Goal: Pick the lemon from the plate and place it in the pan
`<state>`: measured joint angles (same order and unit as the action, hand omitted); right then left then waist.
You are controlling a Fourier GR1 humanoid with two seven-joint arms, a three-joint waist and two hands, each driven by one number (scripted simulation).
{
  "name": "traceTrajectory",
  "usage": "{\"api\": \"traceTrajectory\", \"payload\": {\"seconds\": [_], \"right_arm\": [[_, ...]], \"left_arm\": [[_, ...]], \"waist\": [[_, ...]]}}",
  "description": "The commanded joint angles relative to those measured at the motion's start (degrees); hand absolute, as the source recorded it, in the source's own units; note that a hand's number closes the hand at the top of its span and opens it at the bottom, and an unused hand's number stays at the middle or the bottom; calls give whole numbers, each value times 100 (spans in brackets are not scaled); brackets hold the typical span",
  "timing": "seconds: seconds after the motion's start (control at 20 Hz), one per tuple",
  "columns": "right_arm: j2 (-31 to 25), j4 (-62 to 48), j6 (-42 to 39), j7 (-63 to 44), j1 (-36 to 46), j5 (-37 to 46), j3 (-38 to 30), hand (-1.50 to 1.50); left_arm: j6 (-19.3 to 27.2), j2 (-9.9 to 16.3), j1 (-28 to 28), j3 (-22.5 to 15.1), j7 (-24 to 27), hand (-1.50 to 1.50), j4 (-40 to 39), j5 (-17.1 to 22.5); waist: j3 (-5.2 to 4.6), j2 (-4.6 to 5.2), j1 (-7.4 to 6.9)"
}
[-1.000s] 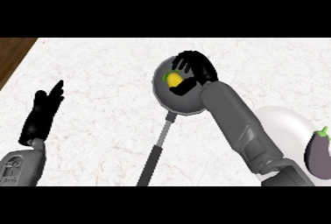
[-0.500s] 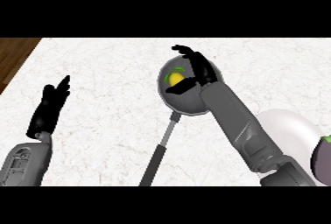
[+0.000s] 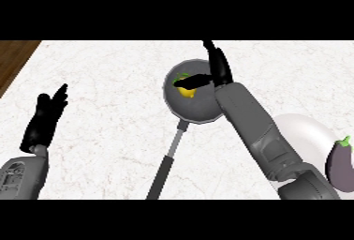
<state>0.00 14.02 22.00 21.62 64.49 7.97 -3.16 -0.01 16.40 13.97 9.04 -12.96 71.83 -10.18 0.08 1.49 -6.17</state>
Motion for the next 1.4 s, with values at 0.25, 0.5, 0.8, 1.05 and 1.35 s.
{"api": "traceTrajectory", "payload": {"seconds": [0.25, 0.5, 0.8, 1.05, 1.35], "right_arm": [[-734, -26, -231, 81, -174, -381, -530, -150], [-1560, 128, -1186, 55, -240, -540, -690, -150], [-2585, 409, -2495, 448, -1057, -703, -796, -150], [-3160, 561, -3282, 644, -1485, -755, -844, -150], [-3710, 651, -3934, 678, -1692, -752, -903, -150]], "left_arm": [[-137, 218, -525, 264, -131, 0, 439, 197], [209, -60, -415, 103, -148, 0, 304, -65], [39, 81, -893, 305, -173, 0, 692, 129], [-22, 127, -901, 334, -78, 0, 606, 110], [125, -46, -773, 276, -155, 0, 594, 32]], "waist": [[-2, -114, 444], [-5, -107, 529], [-4, -142, 573], [-3, -132, 552], [-5, -140, 568]]}}
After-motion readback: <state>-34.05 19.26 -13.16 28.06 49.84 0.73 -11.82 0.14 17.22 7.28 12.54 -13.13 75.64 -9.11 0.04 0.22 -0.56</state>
